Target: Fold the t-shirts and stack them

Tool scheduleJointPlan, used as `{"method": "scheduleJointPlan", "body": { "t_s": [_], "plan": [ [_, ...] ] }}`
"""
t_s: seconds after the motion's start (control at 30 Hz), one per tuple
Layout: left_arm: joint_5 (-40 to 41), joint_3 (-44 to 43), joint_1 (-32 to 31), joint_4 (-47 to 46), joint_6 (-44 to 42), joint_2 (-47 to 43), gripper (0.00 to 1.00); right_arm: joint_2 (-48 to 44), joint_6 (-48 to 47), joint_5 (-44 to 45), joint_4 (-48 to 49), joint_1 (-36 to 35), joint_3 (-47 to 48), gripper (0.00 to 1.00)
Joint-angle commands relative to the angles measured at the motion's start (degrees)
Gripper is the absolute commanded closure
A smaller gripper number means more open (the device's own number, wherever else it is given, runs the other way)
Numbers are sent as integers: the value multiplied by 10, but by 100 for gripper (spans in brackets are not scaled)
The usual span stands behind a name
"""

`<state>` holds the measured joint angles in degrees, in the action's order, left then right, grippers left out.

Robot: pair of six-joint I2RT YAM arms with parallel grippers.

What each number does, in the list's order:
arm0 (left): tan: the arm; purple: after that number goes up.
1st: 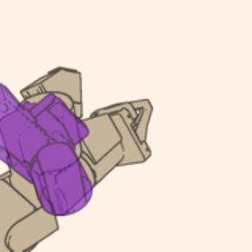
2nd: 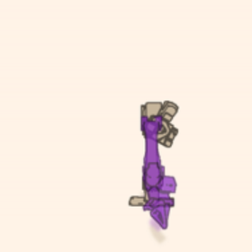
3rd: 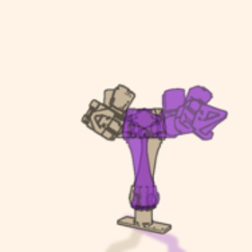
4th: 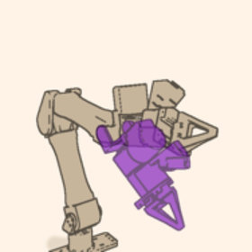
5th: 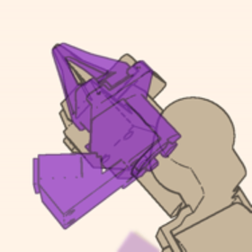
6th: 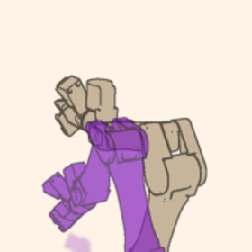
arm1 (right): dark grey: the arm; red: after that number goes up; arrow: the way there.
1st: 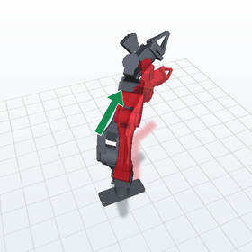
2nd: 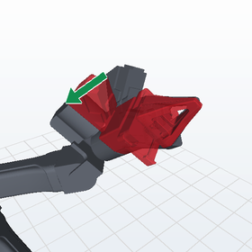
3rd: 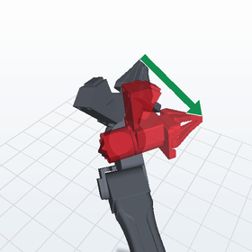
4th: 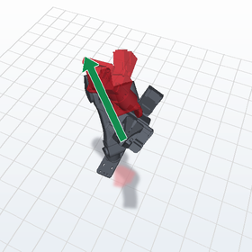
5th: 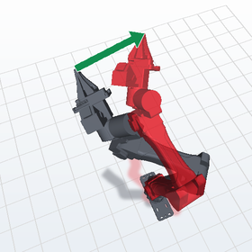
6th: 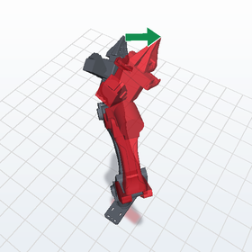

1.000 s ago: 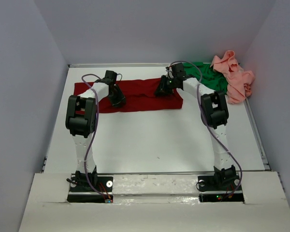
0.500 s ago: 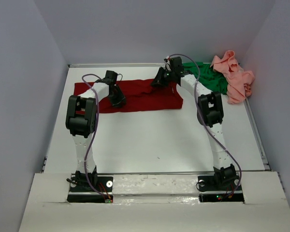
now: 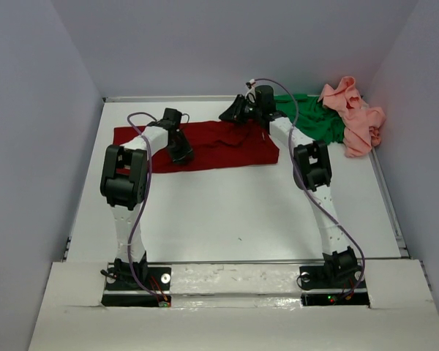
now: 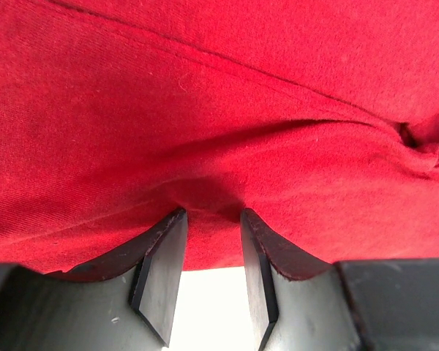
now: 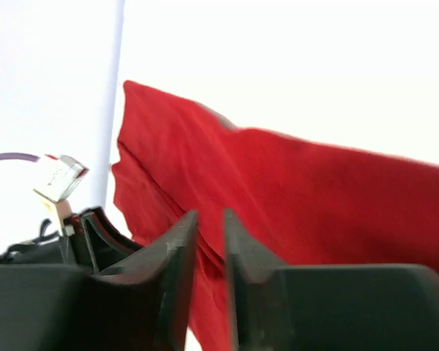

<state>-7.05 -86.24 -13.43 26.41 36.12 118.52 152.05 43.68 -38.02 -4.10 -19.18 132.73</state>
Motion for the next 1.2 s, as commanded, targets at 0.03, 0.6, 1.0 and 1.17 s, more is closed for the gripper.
{"method": "scheduleJointPlan", "body": {
  "t_s": [0.03, 0.6, 1.0, 1.17],
  "plan": [
    [2, 27, -16, 43, -9, -14, 52, 15, 47, -56, 174, -3, 25, 67],
    [1, -9, -27, 50, -5, 8, 52, -184, -139, 21, -84, 7, -162, 48],
    [3, -17, -27, 53, -11, 15, 52, -278, -160, 51, -147, 7, -303, 48],
    [4, -15, -27, 53, -11, 15, 52, -271, -162, 60, -156, 7, -329, 49]
  ]
}}
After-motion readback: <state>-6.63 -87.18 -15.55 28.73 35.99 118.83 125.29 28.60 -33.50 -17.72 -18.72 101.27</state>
